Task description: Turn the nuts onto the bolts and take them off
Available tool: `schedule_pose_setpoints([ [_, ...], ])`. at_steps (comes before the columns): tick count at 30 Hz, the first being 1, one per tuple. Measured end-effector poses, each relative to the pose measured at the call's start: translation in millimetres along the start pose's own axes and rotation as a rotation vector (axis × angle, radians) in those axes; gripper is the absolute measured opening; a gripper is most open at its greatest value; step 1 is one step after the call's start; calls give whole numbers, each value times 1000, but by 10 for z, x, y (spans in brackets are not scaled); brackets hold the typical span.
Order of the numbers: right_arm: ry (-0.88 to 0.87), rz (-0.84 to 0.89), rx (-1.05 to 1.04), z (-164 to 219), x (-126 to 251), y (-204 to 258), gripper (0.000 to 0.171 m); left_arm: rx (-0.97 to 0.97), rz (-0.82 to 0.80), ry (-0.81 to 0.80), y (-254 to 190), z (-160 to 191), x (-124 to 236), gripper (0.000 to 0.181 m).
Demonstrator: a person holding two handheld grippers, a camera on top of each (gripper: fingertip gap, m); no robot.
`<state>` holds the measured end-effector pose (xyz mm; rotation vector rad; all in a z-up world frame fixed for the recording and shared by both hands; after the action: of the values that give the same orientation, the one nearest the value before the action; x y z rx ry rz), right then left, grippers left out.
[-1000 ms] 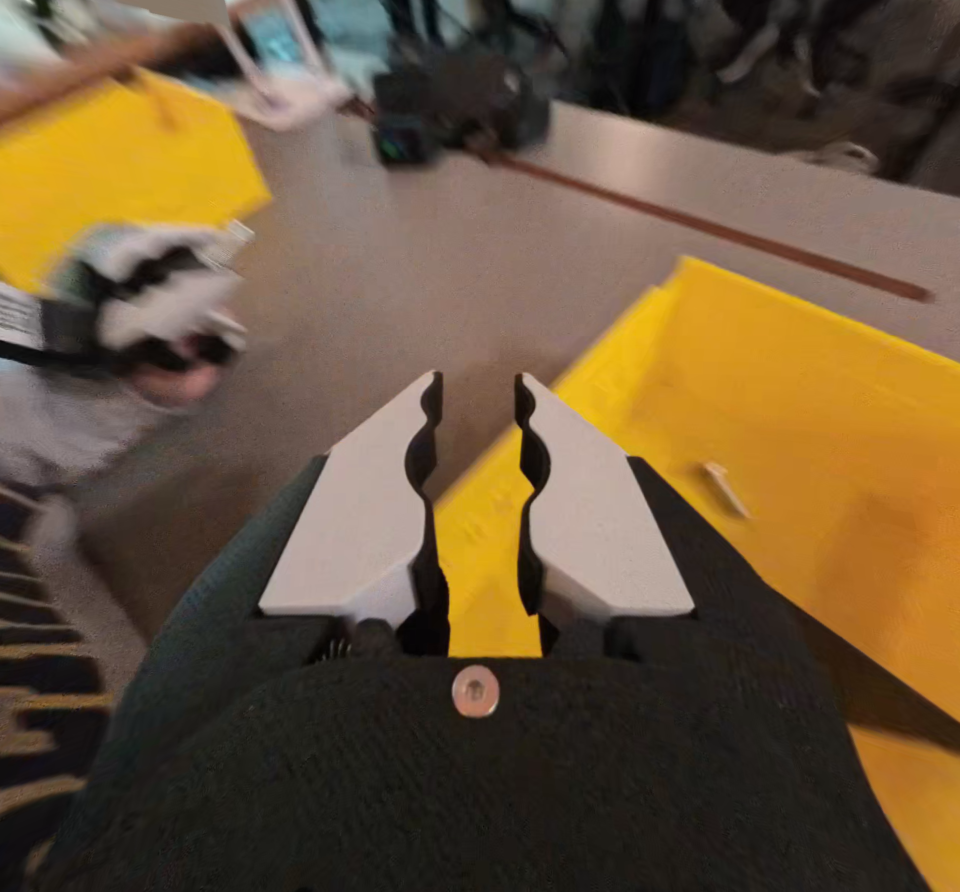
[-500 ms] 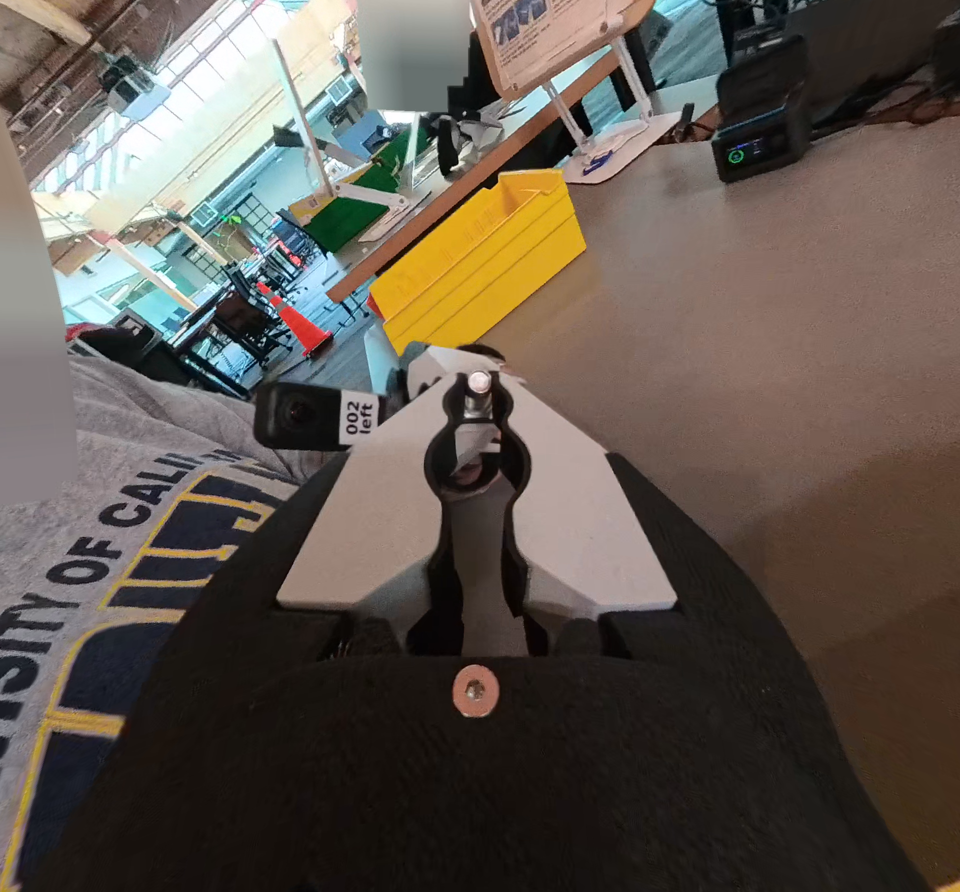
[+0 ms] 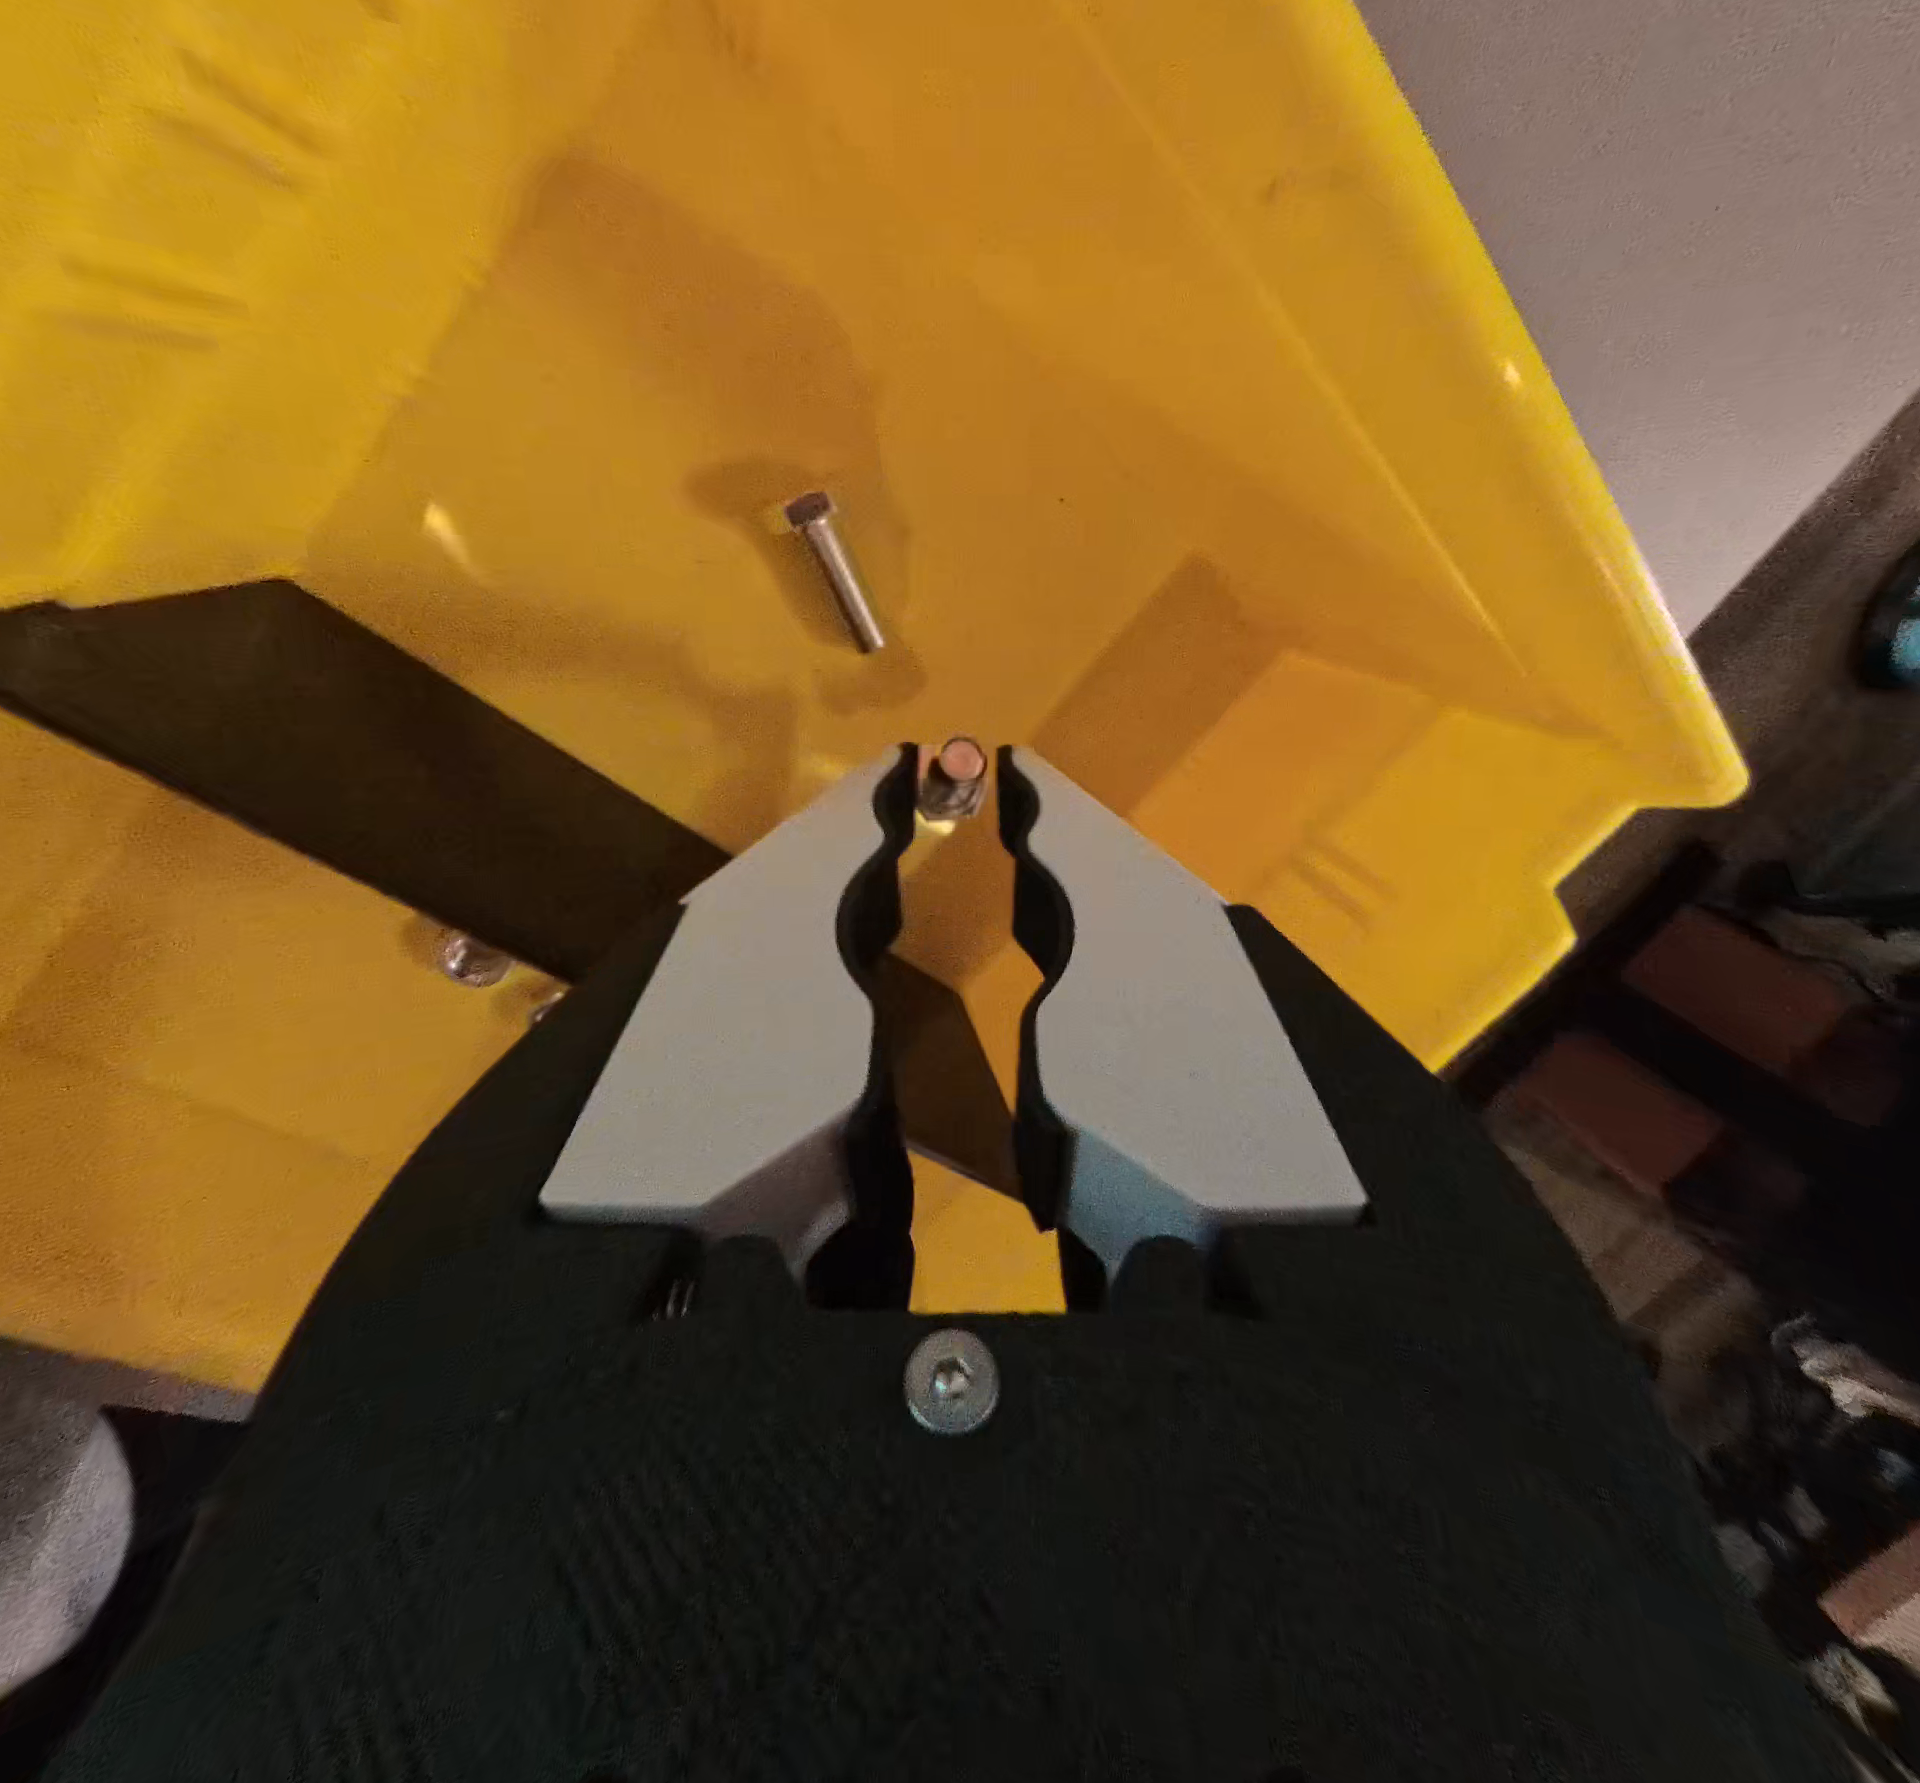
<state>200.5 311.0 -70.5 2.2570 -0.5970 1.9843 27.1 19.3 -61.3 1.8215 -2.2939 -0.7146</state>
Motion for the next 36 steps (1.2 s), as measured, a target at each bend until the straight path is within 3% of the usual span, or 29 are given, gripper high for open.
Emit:
schedule_pose_setpoints([
  [1, -15, 8, -16, -28, 18, -10, 32, 0, -4, 4, 11, 8, 5, 79],
  [3, -150, 41, -54, -94, 218, 58, 42, 12, -24, 7, 61, 26, 22, 78],
  [6, -471, 69, -157, -177, 737, 325, 33, 64, -64, 5, 170, 60, 47, 76],
  [10, -1046, -152, -76, -307, 1460, 1341, 23, 111, -118, 5, 300, 114, 81, 73],
  [12, -1280, -208, 1, -360, 1606, 1868, 21, 101, -150, 3, 360, 122, 111, 71],
  [14, -1414, -181, 47, -449, 1495, 2253, 20, 81, -183, 5, 436, 126, 157, 70],
  [18, -1435, -136, 42, -689, 860, 2599, 23, 190, -104, 34, 641, 33, 319, 60],
  [20, -1407, -57, 62, -760, 617, 2634, 25, 253, -152, 71, 894, -97, 529, 54],
  [22, -1445, -14, 99, -768, 535, 2688, 25, 285, -291, 144, 1245, -284, 863, 47],
  [25, -1488, 33, 143, -750, 475, 2752, 23, 300, -588, 396, 1874, -367, 1597, 44],
  [28, -1506, 16, 173, -743, 442, 2788, 20, 369, -774, 725, 2266, -148, 2413, 43],
  [30, -1494, -21, 163, -747, 414, 2794, 20, 506, -797, 926, 2335, 100, 2834, 32],
  [31, -1485, -41, 158, -753, 394, 2797, 20, 588, -799, 1018, 2333, 236, 3000, 35],
  [34, -1448, -78, 138, -766, 350, 2784, 20, 776, -757, 1232, 2252, 582, 3299, 43],
  [36, -1422, -102, 115, -770, 329, 2764, 20, 798, -749, 1238, 2256, 700, 3335, 44],
])
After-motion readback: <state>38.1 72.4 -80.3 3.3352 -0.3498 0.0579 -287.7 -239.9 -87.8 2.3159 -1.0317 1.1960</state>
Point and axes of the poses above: each gripper's, where its closed fingertips meet, x back along the fingers, z out of its underside, y = z × x across the jaws, the point moved 6 cm from there along x, back along the fingers, and after that the axes turned 5 degrees about -x, right-handed, at the moved point
